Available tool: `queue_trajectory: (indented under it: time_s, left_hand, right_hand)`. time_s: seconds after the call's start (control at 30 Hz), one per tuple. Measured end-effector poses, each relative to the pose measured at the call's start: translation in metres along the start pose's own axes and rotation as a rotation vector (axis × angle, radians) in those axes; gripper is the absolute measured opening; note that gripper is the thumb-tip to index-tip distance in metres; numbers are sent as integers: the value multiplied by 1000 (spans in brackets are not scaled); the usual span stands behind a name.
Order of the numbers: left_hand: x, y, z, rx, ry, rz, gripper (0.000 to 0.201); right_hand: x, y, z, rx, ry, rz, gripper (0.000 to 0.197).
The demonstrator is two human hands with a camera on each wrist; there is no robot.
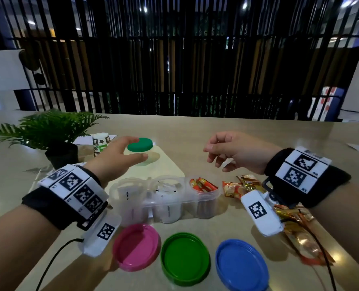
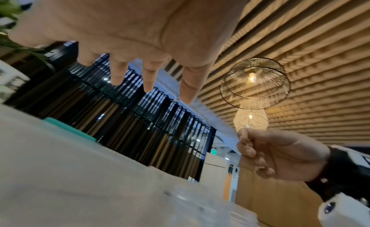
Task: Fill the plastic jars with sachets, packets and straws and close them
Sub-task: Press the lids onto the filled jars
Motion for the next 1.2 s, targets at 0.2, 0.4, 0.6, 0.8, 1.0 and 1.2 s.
queue_trajectory:
  time_s: [0.2,0.4,0.6,0.8,1.0,1.2]
  left_hand:
    - [-39,-13,21,-18,105,95,58]
    - [-58,-22,42,73,270,151,77]
    - [-48,-29,78,431,643,90,135]
    - [-56,-31,88,440,726,134,105]
    - [-63,-34,91,462,702,257,99]
    - [-78,-36,102,487,702,341,101]
  right_hand:
    - [-16,-27,2,115,-93,15,4]
    - [-28,-48,5,198,-142,-13,5]
    - [-39,-55,11,226,-284,-43,4]
    - [-46,-58,10,224,-358,-37,6]
    - [-50,-59,1,136,-446,-85,9]
    - [-52,-54,-4,5,-651,-85,44]
Point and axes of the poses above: each hand's wrist, its own y-axis towards the middle knuckle, its own z-axis out of the palm, x = y × z, the point moved 5 cm from there along y, towards the middle knuckle, and after that the axes turned 14 degrees about y, right-handed, at the moved point
